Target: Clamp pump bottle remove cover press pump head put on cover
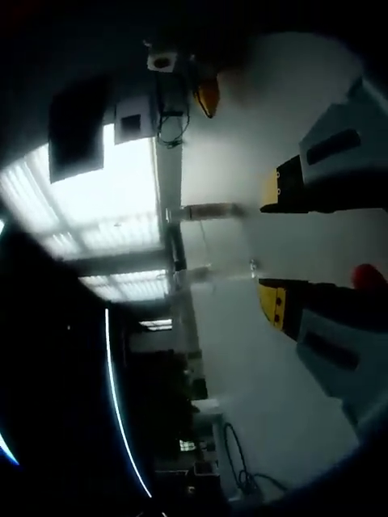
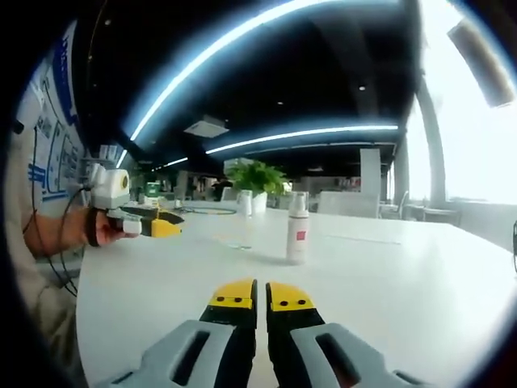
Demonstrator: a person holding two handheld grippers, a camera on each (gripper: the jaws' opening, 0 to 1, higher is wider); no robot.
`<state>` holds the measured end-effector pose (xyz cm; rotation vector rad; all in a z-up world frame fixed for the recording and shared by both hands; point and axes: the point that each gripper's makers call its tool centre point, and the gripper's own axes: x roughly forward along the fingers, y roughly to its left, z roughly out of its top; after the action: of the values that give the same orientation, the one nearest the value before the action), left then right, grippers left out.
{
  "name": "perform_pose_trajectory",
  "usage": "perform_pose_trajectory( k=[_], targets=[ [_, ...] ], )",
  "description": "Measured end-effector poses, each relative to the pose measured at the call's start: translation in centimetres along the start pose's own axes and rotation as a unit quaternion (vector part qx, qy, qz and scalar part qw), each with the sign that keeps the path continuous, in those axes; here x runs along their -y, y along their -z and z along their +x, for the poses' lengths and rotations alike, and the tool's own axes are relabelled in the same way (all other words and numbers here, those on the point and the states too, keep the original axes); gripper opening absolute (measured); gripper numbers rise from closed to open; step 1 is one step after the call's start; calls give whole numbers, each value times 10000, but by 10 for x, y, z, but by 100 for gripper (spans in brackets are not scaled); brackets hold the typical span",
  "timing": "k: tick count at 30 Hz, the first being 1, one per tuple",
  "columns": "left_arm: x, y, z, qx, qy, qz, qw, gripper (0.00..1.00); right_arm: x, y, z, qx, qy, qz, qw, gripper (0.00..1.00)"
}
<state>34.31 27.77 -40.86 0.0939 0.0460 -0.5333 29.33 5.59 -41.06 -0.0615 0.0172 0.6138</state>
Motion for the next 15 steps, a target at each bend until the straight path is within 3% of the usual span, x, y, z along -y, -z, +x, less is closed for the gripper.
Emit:
perform_pose_trajectory(
  k=[4, 15],
  targets=[
    [-1, 7, -2, 5, -52, -29, 10000, 22, -1, 1, 1, -34, -6, -77, 10000, 0],
    [5, -4, -6, 250, 0, -35, 9997, 22, -4, 2, 1, -87, -37, -235, 9997, 0]
  ],
)
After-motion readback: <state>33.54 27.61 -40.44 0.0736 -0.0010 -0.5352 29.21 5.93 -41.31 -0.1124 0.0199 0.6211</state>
